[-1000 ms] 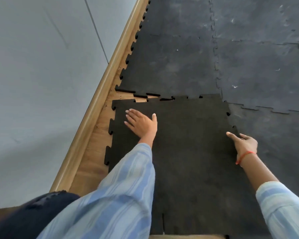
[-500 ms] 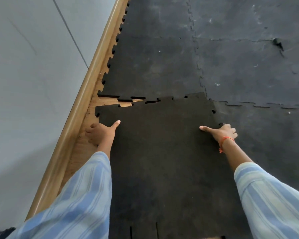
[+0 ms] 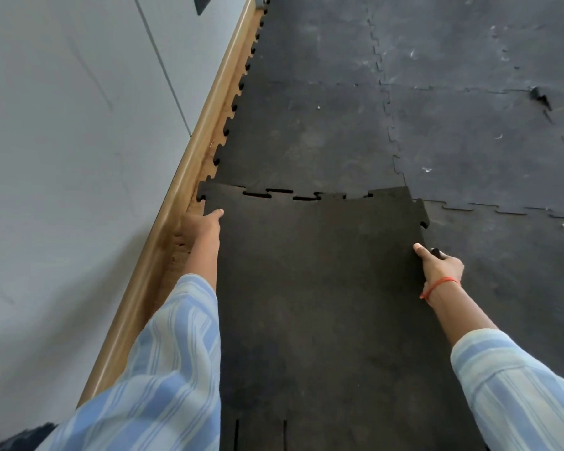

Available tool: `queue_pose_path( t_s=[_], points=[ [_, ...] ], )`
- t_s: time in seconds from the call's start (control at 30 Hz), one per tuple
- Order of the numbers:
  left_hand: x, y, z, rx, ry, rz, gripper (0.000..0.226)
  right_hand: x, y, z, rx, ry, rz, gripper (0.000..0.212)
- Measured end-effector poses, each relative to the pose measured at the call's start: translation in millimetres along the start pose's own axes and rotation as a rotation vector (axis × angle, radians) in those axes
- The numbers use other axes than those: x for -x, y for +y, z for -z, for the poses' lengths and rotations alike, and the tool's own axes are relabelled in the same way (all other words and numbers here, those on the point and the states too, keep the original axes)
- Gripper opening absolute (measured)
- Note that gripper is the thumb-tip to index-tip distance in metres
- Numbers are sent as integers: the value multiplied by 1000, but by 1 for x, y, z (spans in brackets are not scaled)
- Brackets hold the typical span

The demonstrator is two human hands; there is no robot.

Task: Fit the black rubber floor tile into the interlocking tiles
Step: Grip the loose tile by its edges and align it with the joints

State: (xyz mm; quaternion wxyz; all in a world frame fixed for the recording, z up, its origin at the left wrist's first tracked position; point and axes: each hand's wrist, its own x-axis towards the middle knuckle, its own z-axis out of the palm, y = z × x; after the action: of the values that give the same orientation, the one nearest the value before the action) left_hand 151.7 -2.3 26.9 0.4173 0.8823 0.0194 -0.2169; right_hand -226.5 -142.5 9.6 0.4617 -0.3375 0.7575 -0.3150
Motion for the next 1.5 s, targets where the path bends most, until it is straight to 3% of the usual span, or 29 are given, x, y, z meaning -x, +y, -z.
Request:
queue_pose_path(
  t_s=[0.2, 0.33, 0.43, 0.6, 0.73, 1.07, 1.5],
  points=[
    [0, 12, 8, -85, 105, -61, 63, 19, 15, -1, -199, 65, 40, 40],
    [3, 16, 12, 4, 178, -83, 49, 27, 9, 2, -276, 94, 93, 28],
    [-2, 16, 15, -20, 168, -69, 55, 27, 6, 2, -297, 77, 94, 28],
    [-8, 6, 4, 28, -45, -78, 64, 17, 5, -4, -248, 66, 79, 29],
    [-15, -3, 0, 25, -92, -106, 69, 11, 6, -9, -198, 72, 108, 28],
    [-20, -21, -16, -222, -56, -130, 90, 6, 9, -13, -147, 62, 118, 25],
    [-27, -40, -31, -265, 55, -218, 86, -10, 8, -18, -27, 4, 36, 28]
  ],
)
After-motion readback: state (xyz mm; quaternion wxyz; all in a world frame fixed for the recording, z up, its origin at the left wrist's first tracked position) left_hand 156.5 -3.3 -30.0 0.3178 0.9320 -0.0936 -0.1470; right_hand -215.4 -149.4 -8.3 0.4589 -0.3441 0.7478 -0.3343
